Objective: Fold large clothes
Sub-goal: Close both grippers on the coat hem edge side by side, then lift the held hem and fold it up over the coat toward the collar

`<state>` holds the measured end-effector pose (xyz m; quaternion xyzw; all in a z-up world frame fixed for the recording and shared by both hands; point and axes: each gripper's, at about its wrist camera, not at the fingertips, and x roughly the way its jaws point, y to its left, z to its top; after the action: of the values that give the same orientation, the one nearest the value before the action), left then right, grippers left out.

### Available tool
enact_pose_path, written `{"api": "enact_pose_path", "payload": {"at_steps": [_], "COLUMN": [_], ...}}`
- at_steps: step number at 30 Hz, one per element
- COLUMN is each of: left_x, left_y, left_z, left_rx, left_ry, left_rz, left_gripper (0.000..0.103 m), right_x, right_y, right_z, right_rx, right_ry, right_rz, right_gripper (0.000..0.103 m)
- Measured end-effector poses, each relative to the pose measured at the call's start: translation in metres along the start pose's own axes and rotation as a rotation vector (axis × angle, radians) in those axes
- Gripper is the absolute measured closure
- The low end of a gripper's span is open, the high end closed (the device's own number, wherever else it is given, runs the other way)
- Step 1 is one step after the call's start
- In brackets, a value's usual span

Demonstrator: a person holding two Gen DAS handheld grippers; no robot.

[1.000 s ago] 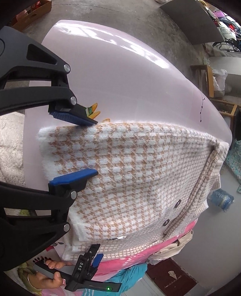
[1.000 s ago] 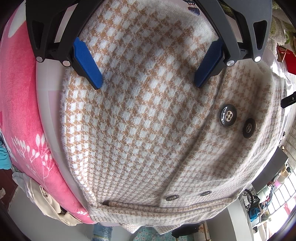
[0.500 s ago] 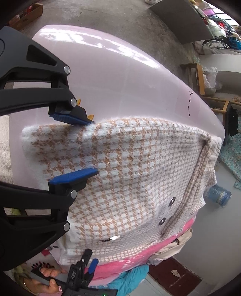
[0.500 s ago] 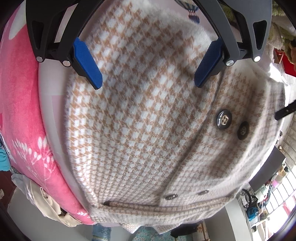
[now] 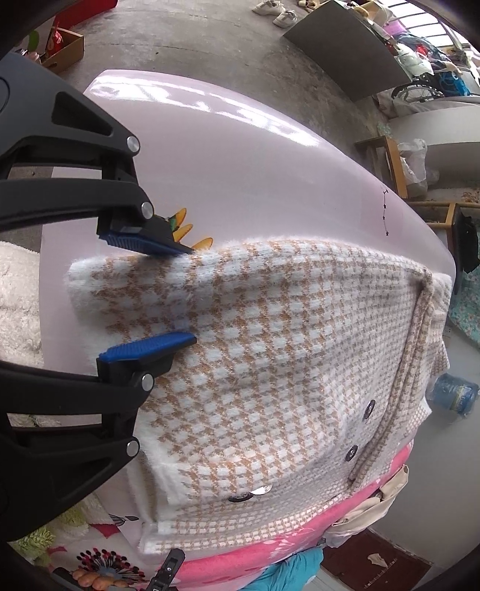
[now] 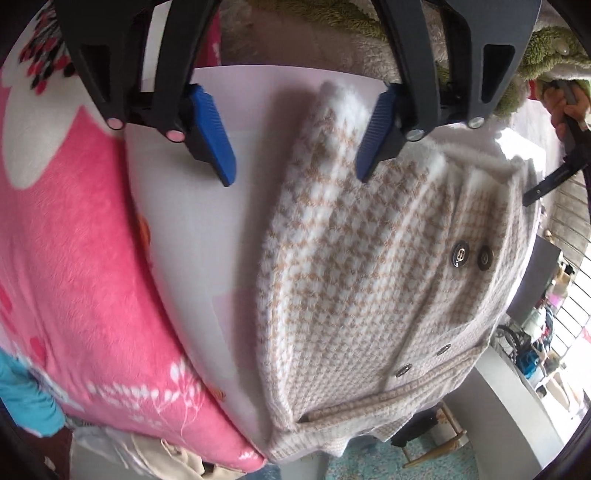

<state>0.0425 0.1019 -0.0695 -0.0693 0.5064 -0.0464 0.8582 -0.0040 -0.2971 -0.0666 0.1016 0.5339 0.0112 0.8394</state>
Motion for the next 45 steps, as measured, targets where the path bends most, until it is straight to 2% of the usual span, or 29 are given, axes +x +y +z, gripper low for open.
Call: {"api": "enact_pose_path", "payload": {"at_steps": [3,5,7,12,16,19,21,26,29,32,35,39,42,45], "left_x": [0.000,0.000,0.000,-0.003,-0.008,-0.027,-0.046,-0.095,-0.115,-0.131,-0.144,-0.130,-0.108,-0.112], "left_y": [-0.002,-0.004,-0.006,-0.010,-0.014,-0.018,-0.018,-0.022,-0.028,-0.031,-0.024,-0.018,-0.015,-0.016], "left_z": [0.000,-0.002,-0.004,-0.011,-0.010,-0.010,-0.010,-0.008,-0.012,-0.025,-0.042,-0.062,-0.054,-0.028], "left_rx": [-0.002,0.008,0.026,0.036,0.058,0.087,0.089,0.090,0.100,0.122,0.107,0.084,0.056,0.056], "left_ry": [-0.009,-0.021,-0.035,-0.065,-0.090,-0.146,-0.198,-0.322,-0.353,-0.342,-0.283,-0.181,-0.139,-0.194], "left_rz": [0.013,0.029,0.046,0.071,0.106,0.136,0.144,0.121,0.098,0.093,0.067,0.063,0.041,0.002], "left_gripper": [0.065,0.070,0.072,0.077,0.092,0.095,0.096,0.096,0.096,0.097,0.097,0.096,0.096,0.096], "right_x": [0.005,0.010,0.011,0.013,0.008,-0.020,-0.043,-0.088,-0.109,-0.126,-0.141,-0.123,-0.093,-0.093], "right_y": [0.007,0.012,0.014,0.012,0.013,0.022,0.025,0.028,0.024,0.014,0.007,-0.003,-0.009,-0.010], "right_z": [-0.001,-0.003,-0.006,-0.012,-0.008,-0.003,0.001,0.004,0.000,-0.011,-0.034,-0.047,-0.032,-0.002], "right_rx": [-0.015,-0.024,-0.027,-0.014,-0.001,-0.041,-0.051,-0.104,-0.108,-0.081,-0.058,0.008,0.072,0.108], "right_ry": [0.007,0.011,0.001,-0.034,-0.076,-0.190,-0.264,-0.380,-0.418,-0.414,-0.389,-0.282,-0.211,-0.274], "right_rz": [0.026,0.034,0.028,0.042,0.046,0.042,0.074,0.092,0.097,0.120,0.146,0.190,0.191,0.259], "right_gripper": [0.056,0.063,0.065,0.080,0.092,0.094,0.095,0.095,0.096,0.096,0.096,0.096,0.096,0.095]}}
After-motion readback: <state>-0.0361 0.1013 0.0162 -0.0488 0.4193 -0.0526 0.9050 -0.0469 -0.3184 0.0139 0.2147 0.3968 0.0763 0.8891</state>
